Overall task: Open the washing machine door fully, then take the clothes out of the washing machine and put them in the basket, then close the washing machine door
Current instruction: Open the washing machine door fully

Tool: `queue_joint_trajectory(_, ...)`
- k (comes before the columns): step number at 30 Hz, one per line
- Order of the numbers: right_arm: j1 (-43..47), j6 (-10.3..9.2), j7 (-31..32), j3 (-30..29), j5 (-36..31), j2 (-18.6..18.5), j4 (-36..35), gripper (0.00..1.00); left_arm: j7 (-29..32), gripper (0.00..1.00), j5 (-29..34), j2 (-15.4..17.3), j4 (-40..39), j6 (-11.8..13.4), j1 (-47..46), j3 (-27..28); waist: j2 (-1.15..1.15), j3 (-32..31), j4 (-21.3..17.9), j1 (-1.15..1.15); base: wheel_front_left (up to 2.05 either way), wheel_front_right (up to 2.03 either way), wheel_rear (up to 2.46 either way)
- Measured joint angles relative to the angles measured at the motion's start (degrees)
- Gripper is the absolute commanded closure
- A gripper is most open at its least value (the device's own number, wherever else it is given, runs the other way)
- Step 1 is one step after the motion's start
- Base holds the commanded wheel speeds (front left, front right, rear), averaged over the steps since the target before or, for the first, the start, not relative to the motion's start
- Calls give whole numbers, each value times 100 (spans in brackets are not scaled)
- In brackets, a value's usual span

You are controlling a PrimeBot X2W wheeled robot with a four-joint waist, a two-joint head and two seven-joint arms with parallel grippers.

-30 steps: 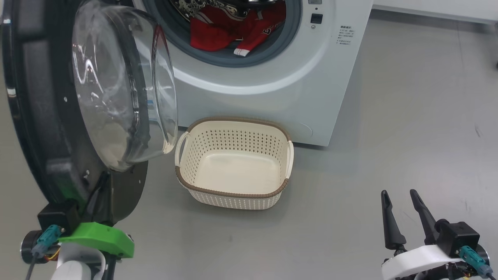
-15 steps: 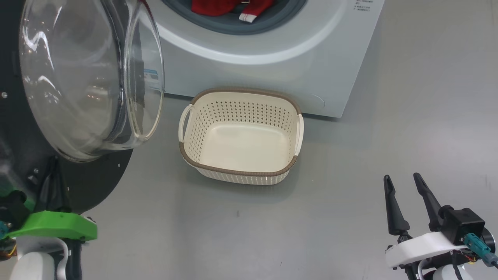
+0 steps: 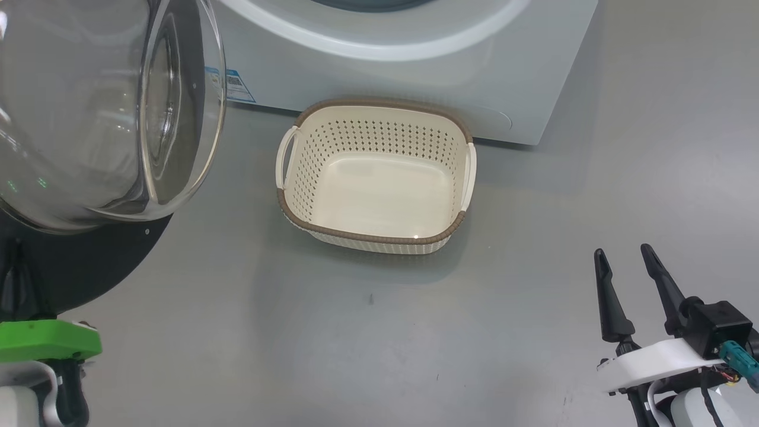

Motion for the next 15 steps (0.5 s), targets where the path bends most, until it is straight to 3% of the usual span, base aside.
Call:
queue_joint_trajectory(6, -49, 0, 9, -16, -37, -63, -58, 0, -48, 100, -218, 43, 116, 0, -129, 298, 0, 159, 37, 0, 0, 0, 0)
queue_joint_trajectory(15, -143, -7, 109, -73, -54, -160, -172, 0, -81, 100, -419, 389, 339, 1, -363, 708, 0, 418, 50, 0, 0, 0, 0)
